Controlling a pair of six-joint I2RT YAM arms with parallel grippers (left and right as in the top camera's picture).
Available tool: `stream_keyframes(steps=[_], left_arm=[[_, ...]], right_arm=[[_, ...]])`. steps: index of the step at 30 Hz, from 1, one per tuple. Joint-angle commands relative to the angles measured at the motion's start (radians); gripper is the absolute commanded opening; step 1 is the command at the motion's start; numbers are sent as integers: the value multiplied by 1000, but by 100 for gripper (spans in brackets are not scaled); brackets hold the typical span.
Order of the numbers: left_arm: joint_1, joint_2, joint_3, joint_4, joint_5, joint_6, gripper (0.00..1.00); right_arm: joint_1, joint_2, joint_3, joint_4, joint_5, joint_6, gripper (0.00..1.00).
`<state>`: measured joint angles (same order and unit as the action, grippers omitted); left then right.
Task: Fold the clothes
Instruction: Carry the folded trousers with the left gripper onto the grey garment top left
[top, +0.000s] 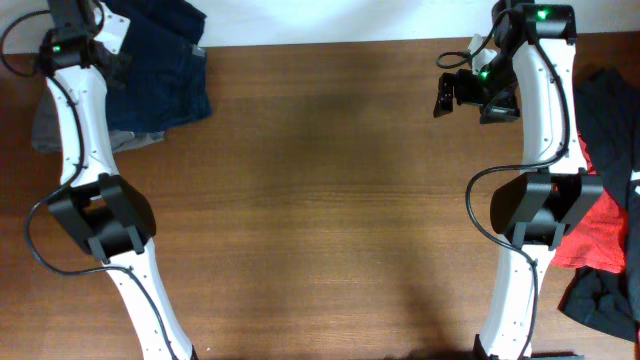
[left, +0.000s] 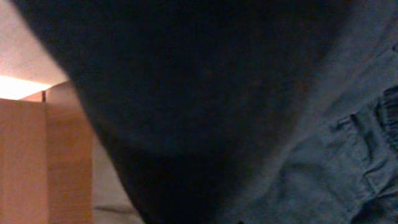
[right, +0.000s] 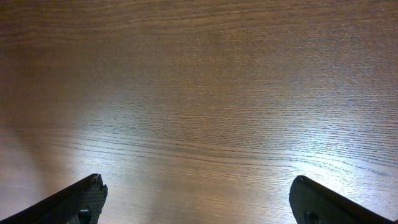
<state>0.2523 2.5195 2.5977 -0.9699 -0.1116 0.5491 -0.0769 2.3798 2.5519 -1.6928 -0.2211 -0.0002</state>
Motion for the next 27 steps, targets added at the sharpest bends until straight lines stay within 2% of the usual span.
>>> stream_keyframes(steps=[1, 11, 19, 27], left_arm=[[37, 5, 33, 11, -28, -18, 3], [42, -38, 35, 11, -21, -25, 3], [27, -113, 35, 4, 68, -25, 2], [12, -164, 35, 7, 66, -25, 2]], right_arm=[[5, -11, 17, -6, 16, 3, 99], [4, -11, 17, -5, 16, 2, 99], [4, -11, 17, -2, 16, 2, 99], [5, -11, 17, -6, 16, 2, 99]])
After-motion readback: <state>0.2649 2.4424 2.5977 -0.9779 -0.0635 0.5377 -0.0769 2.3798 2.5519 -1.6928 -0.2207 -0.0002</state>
